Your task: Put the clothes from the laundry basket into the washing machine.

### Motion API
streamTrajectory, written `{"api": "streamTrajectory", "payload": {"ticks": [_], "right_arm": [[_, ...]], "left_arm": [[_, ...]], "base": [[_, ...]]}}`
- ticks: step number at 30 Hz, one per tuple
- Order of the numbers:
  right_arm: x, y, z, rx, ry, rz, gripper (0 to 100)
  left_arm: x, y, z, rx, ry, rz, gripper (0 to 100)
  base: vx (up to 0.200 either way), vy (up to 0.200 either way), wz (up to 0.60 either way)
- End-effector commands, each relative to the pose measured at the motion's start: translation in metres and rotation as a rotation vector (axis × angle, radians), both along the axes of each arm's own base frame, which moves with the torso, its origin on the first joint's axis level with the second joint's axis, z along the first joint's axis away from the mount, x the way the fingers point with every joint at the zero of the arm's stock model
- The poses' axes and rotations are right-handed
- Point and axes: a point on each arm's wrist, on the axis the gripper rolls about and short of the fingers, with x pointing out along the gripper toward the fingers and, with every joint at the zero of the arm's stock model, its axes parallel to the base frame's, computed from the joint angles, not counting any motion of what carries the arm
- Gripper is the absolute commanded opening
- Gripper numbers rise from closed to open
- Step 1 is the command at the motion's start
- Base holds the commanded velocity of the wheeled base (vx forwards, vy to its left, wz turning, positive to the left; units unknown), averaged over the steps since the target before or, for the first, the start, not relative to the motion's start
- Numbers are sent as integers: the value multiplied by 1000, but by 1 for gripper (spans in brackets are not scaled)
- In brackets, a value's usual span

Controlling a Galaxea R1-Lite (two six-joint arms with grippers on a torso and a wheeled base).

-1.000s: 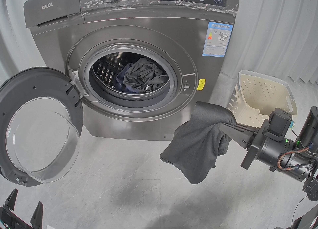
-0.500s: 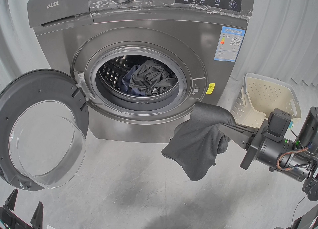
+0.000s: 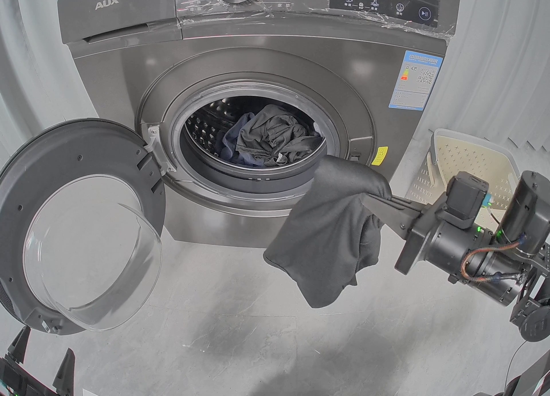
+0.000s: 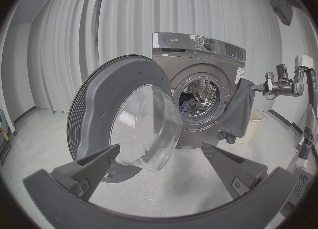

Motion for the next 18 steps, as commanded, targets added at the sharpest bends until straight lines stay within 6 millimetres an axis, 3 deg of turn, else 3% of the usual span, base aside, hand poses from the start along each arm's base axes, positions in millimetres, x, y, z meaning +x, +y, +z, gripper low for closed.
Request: {"api": "streamTrajectory", "payload": {"ticks": [1,9,13,17,18], "right_arm": [[15,18,-3,-3,9,10,0],[20,38,-4,19,12,36,0],[28,51,-5,54,-1,27,0],[33,59,-4,73,-19,31,0],[38,65,-2,89,-32,31,0]], "left_arm": [[0,0,-5,9,3,-1,100],[0,0,-4,34,-16,-3,100],[-9,-1,34,44,-150,-2,100],[-2,-2,49,49,-75,-100,100],[10,-3,54,29,4,-237,100]], "base": [[0,0,0],[0,0,0],[0,0,0],[0,0,0],[0,0,0]]}}
